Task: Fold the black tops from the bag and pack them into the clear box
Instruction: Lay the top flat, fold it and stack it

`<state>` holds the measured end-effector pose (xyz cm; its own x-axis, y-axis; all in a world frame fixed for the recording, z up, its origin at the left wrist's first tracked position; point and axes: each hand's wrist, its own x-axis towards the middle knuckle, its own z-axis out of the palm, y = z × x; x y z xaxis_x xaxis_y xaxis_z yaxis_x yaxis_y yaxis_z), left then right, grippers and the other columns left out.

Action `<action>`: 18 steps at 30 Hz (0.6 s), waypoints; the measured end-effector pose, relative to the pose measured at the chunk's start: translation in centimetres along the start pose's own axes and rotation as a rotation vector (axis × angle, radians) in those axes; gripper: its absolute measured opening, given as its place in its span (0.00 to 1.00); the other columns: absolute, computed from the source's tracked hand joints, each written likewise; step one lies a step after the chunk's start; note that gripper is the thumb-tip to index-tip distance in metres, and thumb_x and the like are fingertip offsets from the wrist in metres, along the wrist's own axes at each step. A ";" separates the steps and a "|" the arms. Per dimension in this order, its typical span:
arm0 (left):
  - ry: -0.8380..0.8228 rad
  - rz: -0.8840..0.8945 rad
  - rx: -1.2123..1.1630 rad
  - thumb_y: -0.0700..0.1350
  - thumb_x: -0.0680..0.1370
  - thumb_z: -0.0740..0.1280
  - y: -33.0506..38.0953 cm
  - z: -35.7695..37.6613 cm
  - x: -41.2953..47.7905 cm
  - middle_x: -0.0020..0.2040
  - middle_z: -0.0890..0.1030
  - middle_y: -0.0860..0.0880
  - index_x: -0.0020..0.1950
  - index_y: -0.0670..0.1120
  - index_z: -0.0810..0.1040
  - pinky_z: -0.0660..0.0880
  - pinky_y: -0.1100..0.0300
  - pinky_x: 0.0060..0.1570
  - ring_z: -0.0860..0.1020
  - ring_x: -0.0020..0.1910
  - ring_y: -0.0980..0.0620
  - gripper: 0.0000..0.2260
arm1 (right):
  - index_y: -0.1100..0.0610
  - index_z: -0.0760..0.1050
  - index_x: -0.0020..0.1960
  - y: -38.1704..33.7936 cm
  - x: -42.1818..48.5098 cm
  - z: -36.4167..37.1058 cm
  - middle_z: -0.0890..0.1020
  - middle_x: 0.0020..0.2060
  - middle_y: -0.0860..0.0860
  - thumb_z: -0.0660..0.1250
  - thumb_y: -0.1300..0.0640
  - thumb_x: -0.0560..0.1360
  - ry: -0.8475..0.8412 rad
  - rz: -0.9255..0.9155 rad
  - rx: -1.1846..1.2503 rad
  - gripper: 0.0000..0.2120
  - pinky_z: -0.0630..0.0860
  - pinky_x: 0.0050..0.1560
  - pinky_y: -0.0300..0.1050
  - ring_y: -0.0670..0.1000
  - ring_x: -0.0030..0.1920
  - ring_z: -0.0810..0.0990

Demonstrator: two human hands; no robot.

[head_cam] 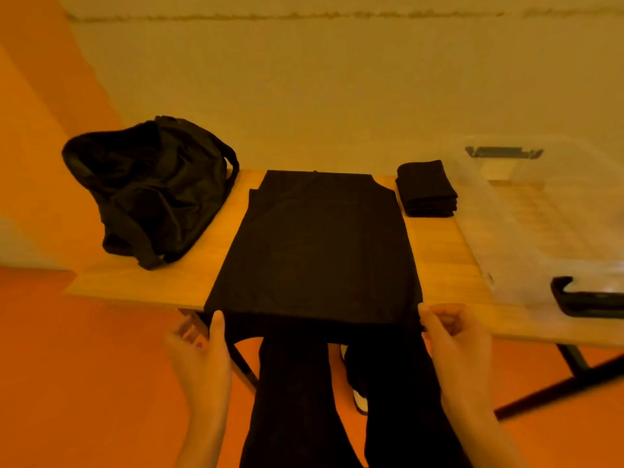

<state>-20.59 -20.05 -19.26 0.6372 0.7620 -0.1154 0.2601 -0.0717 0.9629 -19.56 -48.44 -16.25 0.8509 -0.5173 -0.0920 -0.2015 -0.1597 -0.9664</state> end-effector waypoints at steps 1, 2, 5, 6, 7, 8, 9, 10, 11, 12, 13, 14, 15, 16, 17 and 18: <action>-0.060 -0.120 -0.089 0.58 0.77 0.71 -0.7 -0.1 0.2 0.64 0.75 0.50 0.69 0.47 0.71 0.73 0.52 0.57 0.75 0.62 0.50 0.25 | 0.54 0.79 0.49 0.4 -0.2 -0.3 0.83 0.41 0.52 0.73 0.52 0.76 -0.010 0.073 0.038 0.07 0.79 0.44 0.48 0.51 0.43 0.82; -0.138 -0.210 -0.158 0.59 0.76 0.72 -1.2 -0.3 0.4 0.64 0.77 0.50 0.68 0.48 0.72 0.72 0.52 0.57 0.77 0.63 0.49 0.26 | 0.55 0.78 0.50 0.7 -0.4 -0.5 0.83 0.42 0.52 0.74 0.50 0.75 -0.023 0.128 0.043 0.10 0.79 0.45 0.48 0.51 0.43 0.82; -0.287 -0.350 -0.261 0.54 0.78 0.71 -1.7 -0.5 0.8 0.63 0.80 0.48 0.68 0.48 0.73 0.71 0.49 0.63 0.77 0.63 0.48 0.21 | 0.54 0.77 0.54 1.3 -1.0 -0.6 0.83 0.43 0.50 0.74 0.48 0.74 -0.009 0.160 -0.019 0.14 0.78 0.41 0.46 0.49 0.43 0.82; -0.312 -0.359 -0.249 0.53 0.79 0.71 -1.5 -0.6 0.9 0.63 0.80 0.49 0.68 0.49 0.74 0.71 0.48 0.63 0.77 0.63 0.47 0.19 | 0.54 0.77 0.54 1.2 -1.0 -0.7 0.83 0.42 0.50 0.74 0.48 0.74 0.002 0.148 -0.035 0.14 0.78 0.39 0.46 0.50 0.40 0.83; -0.341 -0.355 -0.223 0.52 0.79 0.71 -1.2 -0.7 1.0 0.61 0.81 0.49 0.66 0.49 0.76 0.71 0.47 0.63 0.78 0.62 0.48 0.16 | 0.55 0.77 0.54 1.2 -1.0 -0.7 0.84 0.41 0.51 0.74 0.49 0.74 -0.003 0.147 -0.045 0.13 0.78 0.37 0.45 0.50 0.38 0.82; -0.364 -0.345 -0.191 0.50 0.80 0.71 -1.1 -1.0 1.0 0.59 0.82 0.50 0.62 0.50 0.78 0.71 0.47 0.63 0.78 0.61 0.48 0.12 | 0.56 0.77 0.54 1.2 -1.0 -0.7 0.84 0.41 0.51 0.74 0.50 0.75 -0.029 0.172 -0.041 0.13 0.77 0.35 0.44 0.50 0.36 0.81; -0.381 -0.333 -0.157 0.49 0.79 0.71 -1.1 -1.2 1.0 0.57 0.83 0.50 0.58 0.50 0.80 0.71 0.46 0.64 0.79 0.61 0.47 0.08 | 0.56 0.76 0.54 1.3 -1.0 -0.5 0.84 0.41 0.52 0.74 0.51 0.75 -0.073 0.220 -0.021 0.13 0.75 0.32 0.43 0.49 0.33 0.80; -0.383 -0.315 -0.128 0.48 0.79 0.72 -1.2 -1.5 0.9 0.55 0.84 0.50 0.55 0.50 0.80 0.71 0.46 0.65 0.79 0.61 0.47 0.06 | 0.57 0.76 0.55 1.5 -1.1 -0.3 0.83 0.39 0.52 0.74 0.52 0.76 -0.128 0.268 0.006 0.13 0.74 0.30 0.41 0.48 0.31 0.78; -0.378 -0.296 -0.119 0.47 0.79 0.72 -1.2 -1.9 0.8 0.55 0.84 0.50 0.55 0.51 0.81 0.70 0.46 0.67 0.78 0.62 0.48 0.06 | 0.59 0.77 0.55 1.8 -1.2 0.0 0.82 0.36 0.52 0.74 0.53 0.76 -0.177 0.301 0.028 0.12 0.73 0.28 0.40 0.48 0.28 0.76; -0.379 -0.271 -0.132 0.46 0.78 0.72 -1.3 -2.3 0.6 0.56 0.84 0.50 0.57 0.50 0.81 0.70 0.46 0.68 0.78 0.62 0.48 0.08 | 0.60 0.78 0.55 2.2 -1.3 0.3 0.81 0.33 0.52 0.73 0.54 0.76 -0.210 0.321 0.046 0.12 0.73 0.27 0.39 0.47 0.27 0.75; -0.386 -0.250 -0.158 0.46 0.78 0.72 -1.2 -2.7 0.3 0.57 0.84 0.50 0.59 0.50 0.82 0.71 0.46 0.68 0.79 0.62 0.49 0.09 | 0.61 0.79 0.56 2.6 -1.5 0.6 0.80 0.32 0.53 0.74 0.55 0.76 -0.223 0.341 0.066 0.13 0.74 0.27 0.38 0.47 0.27 0.76; -0.394 -0.232 -0.193 0.45 0.79 0.72 -1.0 -3.1 0.0 0.58 0.85 0.50 0.61 0.49 0.82 0.73 0.47 0.66 0.80 0.61 0.50 0.11 | 0.61 0.79 0.57 2.9 -1.6 0.8 0.79 0.34 0.54 0.74 0.56 0.76 -0.222 0.365 0.090 0.13 0.76 0.29 0.38 0.48 0.29 0.77; -0.398 -0.226 -0.233 0.45 0.79 0.71 -0.8 -3.5 -0.2 0.58 0.85 0.50 0.61 0.48 0.82 0.74 0.48 0.64 0.81 0.60 0.51 0.11 | 0.61 0.79 0.58 3.1 -1.7 0.8 0.79 0.35 0.54 0.73 0.57 0.77 -0.219 0.381 0.109 0.12 0.77 0.30 0.38 0.48 0.30 0.78; -0.398 -0.232 -0.274 0.44 0.79 0.71 -0.8 -3.9 -0.2 0.57 0.85 0.49 0.60 0.47 0.82 0.75 0.49 0.63 0.82 0.59 0.51 0.10 | 0.61 0.80 0.56 3.2 -1.8 0.8 0.79 0.35 0.55 0.73 0.57 0.77 -0.216 0.384 0.113 0.10 0.77 0.31 0.39 0.47 0.30 0.78; -0.393 -0.241 -0.308 0.43 0.79 0.70 -0.9 -4.3 -0.2 0.57 0.85 0.48 0.58 0.46 0.82 0.76 0.49 0.62 0.82 0.59 0.51 0.08 | 0.62 0.80 0.52 3.2 -1.9 0.7 0.78 0.33 0.54 0.72 0.57 0.78 -0.214 0.374 0.105 0.08 0.76 0.31 0.39 0.47 0.28 0.76; -0.383 -0.247 -0.328 0.41 0.79 0.70 -0.9 -4.6 -0.1 0.57 0.85 0.46 0.54 0.46 0.82 0.76 0.48 0.61 0.82 0.59 0.49 0.05 | 0.62 0.78 0.47 3.0 -2.0 0.5 0.75 0.31 0.54 0.71 0.57 0.79 -0.207 0.352 0.094 0.08 0.74 0.31 0.40 0.47 0.27 0.74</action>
<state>-24.20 -17.13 -19.03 0.8201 0.4382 -0.3681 0.2345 0.3295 0.9146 -21.60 -47.47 -19.09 0.8194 -0.3454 -0.4575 -0.4602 0.0795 -0.8843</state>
